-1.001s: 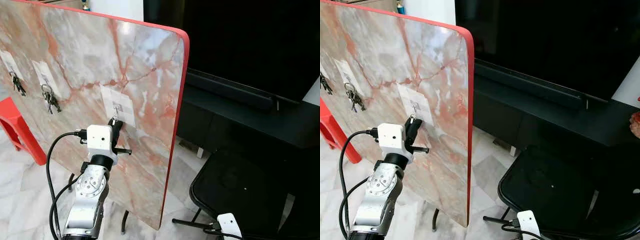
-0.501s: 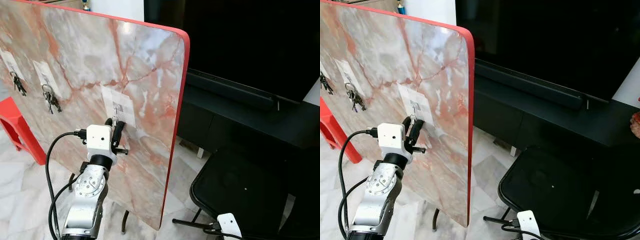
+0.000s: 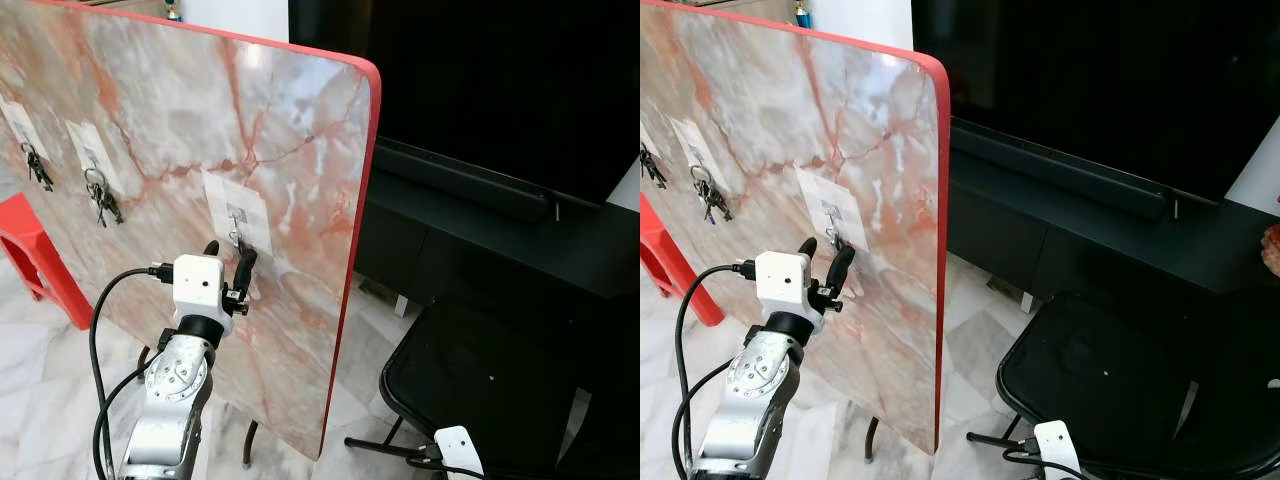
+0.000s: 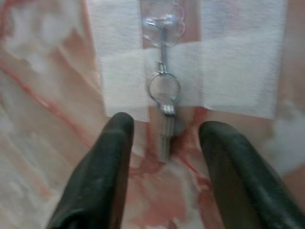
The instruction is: Hang keys on a hook
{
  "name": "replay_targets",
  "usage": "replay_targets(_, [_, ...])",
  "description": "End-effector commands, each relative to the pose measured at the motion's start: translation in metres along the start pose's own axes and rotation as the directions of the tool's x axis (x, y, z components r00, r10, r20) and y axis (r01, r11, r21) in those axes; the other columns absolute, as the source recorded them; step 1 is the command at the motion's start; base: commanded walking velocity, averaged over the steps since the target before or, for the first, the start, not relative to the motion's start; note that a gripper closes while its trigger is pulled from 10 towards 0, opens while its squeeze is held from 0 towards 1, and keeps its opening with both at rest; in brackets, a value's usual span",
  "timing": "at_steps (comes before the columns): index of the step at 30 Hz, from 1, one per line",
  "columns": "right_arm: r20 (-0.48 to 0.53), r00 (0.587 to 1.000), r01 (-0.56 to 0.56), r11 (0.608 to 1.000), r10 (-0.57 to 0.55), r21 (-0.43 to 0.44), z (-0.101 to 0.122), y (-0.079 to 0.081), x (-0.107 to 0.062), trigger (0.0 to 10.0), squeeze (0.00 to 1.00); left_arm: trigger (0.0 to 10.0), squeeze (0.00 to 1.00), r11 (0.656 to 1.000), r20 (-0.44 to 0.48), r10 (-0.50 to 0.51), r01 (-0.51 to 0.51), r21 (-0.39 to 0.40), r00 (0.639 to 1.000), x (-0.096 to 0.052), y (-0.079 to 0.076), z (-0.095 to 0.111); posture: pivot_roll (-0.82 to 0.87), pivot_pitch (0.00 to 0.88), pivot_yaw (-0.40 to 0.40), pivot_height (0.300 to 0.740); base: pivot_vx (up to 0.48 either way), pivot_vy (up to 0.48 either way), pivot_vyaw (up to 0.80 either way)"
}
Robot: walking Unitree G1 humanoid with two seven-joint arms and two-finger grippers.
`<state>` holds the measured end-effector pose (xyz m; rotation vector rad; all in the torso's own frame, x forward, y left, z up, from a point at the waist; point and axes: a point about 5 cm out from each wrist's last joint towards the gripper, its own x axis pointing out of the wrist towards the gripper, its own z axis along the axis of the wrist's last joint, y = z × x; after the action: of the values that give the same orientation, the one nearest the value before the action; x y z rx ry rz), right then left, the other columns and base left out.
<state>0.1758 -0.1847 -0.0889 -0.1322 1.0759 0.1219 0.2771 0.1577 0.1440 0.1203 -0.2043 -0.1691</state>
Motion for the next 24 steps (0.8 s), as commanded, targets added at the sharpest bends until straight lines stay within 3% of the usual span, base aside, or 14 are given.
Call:
replay_targets(1, [-0.001, 1.000, 0.005, 1.000, -0.005, -0.003, 0.002, -0.001, 0.000, 10.0, 0.00, 10.0, 1.00, 0.993, -0.054, -0.118, 0.118, -0.004, 0.992, -0.008, -0.016, -0.008, 0.05, 0.000, -0.060, 0.740, 0.000, 0.000, 0.00])
replay_targets(6, [-0.001, 1.000, 0.005, 1.000, -0.005, -0.003, 0.002, -0.001, 0.000, 10.0, 0.00, 10.0, 0.97, 0.995, -0.088, -0.102, 0.103, 0.002, 0.991, -0.016, -0.012, -0.015, 0.05, 0.000, -0.060, 0.740, 0.000, 0.000, 0.00])
replay_targets(7, [-0.001, 1.000, 0.005, 1.000, -0.005, -0.004, 0.002, -0.001, 0.000, 10.0, 0.00, 10.0, 0.66, 0.997, -0.111, -0.070, 0.072, 0.014, 0.991, -0.024, -0.007, -0.022, 0.05, 0.000, -0.060, 0.740, 0.000, 0.000, 0.00])
replay_targets(8, [-0.001, 1.000, 0.005, 1.000, -0.005, -0.004, 0.002, -0.001, 0.000, 10.0, 0.00, 10.0, 0.66, 0.997, -0.111, -0.070, 0.072, 0.014, 0.991, -0.024, -0.007, -0.022, 0.05, 0.000, -0.060, 0.740, 0.000, 0.000, 0.00])
replay_targets(9, [-0.002, 1.000, 0.004, 1.000, -0.005, -0.005, 0.002, -0.002, 0.000, 10.0, 0.00, 10.0, 0.00, 0.998, -0.131, -0.050, 0.053, 0.018, 0.990, -0.028, -0.004, -0.027, 0.05, 0.000, -0.060, 0.740, 0.000, 0.000, 0.00])
replay_targets(13, [-0.002, 1.000, 0.004, 1.000, -0.004, -0.007, 0.002, -0.002, 0.000, 10.0, 0.00, 10.0, 0.00, 1.000, -0.179, -0.024, 0.026, 0.012, 0.984, -0.036, 0.001, -0.039, 0.06, 0.000, -0.063, 0.740, 0.000, 0.000, 0.00])
replay_targets(17, [-0.005, 1.000, -0.001, 1.000, 0.001, -0.013, 0.001, -0.001, 0.000, 10.0, 0.00, 10.0, 0.00, 0.999, -0.352, 0.031, -0.039, -0.015, 0.935, -0.056, 0.013, -0.082, 0.06, 0.000, -0.063, 0.740, 0.000, 0.000, 0.00])
replay_targets(18, [-0.005, 1.000, -0.001, 1.000, 0.001, -0.013, 0.001, -0.001, 0.000, 10.0, 0.00, 10.0, 0.00, 0.999, -0.352, 0.031, -0.039, -0.015, 0.935, -0.056, 0.013, -0.082, 0.06, 0.000, -0.063, 0.740, 0.000, 0.000, 0.00])
replay_targets(19, [-0.006, 1.000, -0.001, 1.000, 0.000, -0.013, 0.001, -0.001, 0.000, 10.0, 0.00, 10.0, 0.00, 0.997, -0.481, 0.062, -0.077, -0.011, 0.875, -0.069, 0.021, -0.110, 0.06, 0.000, -0.060, 0.740, 0.000, 0.000, 0.00])
replay_targets(21, [-0.008, 1.000, 0.002, 1.000, -0.002, -0.013, 0.000, -0.001, 0.000, 10.0, 0.00, 10.0, 0.00, 0.994, -0.543, 0.091, -0.113, -0.007, 0.835, -0.079, 0.028, -0.125, 0.06, 0.000, -0.058, 0.740, 0.000, 0.000, 0.00])
replay_targets(23, [-0.009, 1.000, 0.003, 1.000, -0.003, -0.013, 0.000, -0.001, 0.000, 10.0, 0.00, 10.0, 0.00, 0.992, -0.568, 0.099, -0.127, -0.009, 0.817, -0.084, 0.030, -0.132, 0.06, 0.000, -0.058, 0.740, 0.000, 0.000, 0.00])
replay_targets(24, [-0.012, 1.000, 0.004, 1.000, -0.004, -0.016, 0.000, -0.001, 0.000, 10.0, 0.00, 10.0, 0.00, 0.990, -0.631, 0.110, -0.138, 0.004, 0.768, -0.094, 0.032, -0.147, 0.06, 0.000, -0.057, 0.740, 0.000, 0.000, 0.00])
